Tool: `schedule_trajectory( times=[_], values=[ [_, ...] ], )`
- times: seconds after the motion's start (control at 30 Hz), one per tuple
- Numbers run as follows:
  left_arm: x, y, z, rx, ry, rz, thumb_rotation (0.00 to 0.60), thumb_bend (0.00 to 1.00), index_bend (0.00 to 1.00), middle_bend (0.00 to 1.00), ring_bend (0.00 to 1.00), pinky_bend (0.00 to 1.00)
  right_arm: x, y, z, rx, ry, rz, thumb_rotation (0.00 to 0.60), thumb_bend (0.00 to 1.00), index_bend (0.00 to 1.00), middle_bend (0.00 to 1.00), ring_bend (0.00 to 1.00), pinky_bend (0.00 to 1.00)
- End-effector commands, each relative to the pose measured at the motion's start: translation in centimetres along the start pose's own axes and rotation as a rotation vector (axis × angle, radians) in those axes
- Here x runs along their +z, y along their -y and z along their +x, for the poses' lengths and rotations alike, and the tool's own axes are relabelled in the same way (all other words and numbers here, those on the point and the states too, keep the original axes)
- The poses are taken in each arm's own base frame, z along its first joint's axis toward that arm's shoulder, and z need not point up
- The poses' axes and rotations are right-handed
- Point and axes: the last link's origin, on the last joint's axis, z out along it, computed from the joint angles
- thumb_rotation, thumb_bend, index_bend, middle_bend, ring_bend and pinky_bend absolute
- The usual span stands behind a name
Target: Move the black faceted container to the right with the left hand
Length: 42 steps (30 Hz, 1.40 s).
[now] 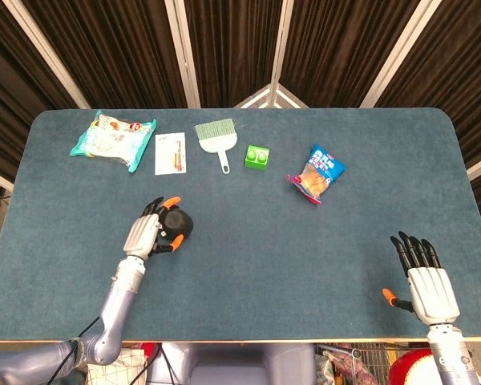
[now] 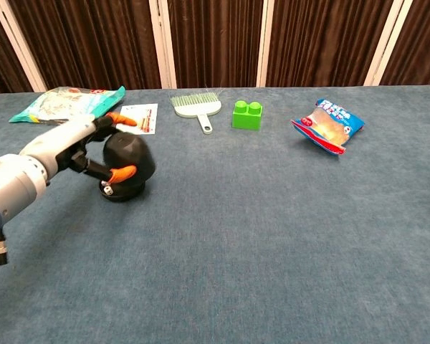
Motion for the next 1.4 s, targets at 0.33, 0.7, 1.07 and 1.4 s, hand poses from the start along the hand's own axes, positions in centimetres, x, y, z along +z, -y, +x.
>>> schedule_trajectory(
  times=[0.33,0.7,1.07,1.4],
  values=[
    [1.6,-2.6,-4.1,0.083,0.081,-0.004,0.6,0.56,0.16,0.33,0.0,0.0,0.2,-0.5,0.4,0.004,-0.003,-0.003,0.6,0.21,0.0,0.0,0.01,0.0],
    [2.2,-2.0,-5.8,0.074,0.114,-0.067,0.6,0.5,0.15,0.17,0.0,0.0,0.5,-0.3,0.1,0.01,0.006,0.0,0.6,0.21,0.0,0.0,0.01,0.0],
    [0.5,-3.2,-2.2,0.097,0.149,-0.144,0.6,0.32,0.07,0.0,0.0,0.0,0.8,-0.1,-0.1,0.001,0.0,0.002,0.6,0.21,0.0,0.0,0.01,0.0],
    [-6.5,-1.3,5.6,0.323,-0.081,-0.092,0.6,0.33,0.07,0.0,0.0,0.0,0.2,0.0,0.2,0.007,-0.013,0.002,0.6,0.21,0.0,0.0,0.01,0.0]
  ],
)
